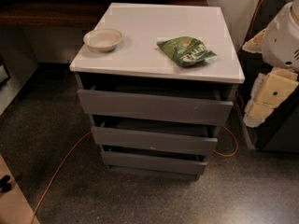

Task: Place green jalapeno chip bag into top drawer

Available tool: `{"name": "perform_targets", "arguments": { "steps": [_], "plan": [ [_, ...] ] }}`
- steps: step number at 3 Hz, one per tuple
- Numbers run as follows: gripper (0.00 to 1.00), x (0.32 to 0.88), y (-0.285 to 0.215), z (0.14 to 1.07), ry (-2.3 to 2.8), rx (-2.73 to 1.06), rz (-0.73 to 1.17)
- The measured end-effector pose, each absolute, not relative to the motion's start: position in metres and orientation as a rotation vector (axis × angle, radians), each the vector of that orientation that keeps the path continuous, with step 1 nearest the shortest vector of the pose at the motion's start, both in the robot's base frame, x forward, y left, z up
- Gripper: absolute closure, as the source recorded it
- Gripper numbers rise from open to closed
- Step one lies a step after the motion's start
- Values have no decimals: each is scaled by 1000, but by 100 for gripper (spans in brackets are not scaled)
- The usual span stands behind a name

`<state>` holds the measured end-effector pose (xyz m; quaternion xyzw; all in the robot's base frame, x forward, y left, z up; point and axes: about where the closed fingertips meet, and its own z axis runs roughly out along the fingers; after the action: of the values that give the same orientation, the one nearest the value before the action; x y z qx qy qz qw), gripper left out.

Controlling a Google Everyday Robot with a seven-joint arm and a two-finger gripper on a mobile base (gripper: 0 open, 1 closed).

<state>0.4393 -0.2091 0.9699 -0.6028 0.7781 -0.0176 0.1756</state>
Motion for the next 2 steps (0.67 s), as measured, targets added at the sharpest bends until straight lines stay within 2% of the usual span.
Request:
{"name": "perform_targets", "arguments": {
  "steps": [2],
  "plan": [
    [0, 447, -162, 911, 2101, -1611, 209]
  ]
}}
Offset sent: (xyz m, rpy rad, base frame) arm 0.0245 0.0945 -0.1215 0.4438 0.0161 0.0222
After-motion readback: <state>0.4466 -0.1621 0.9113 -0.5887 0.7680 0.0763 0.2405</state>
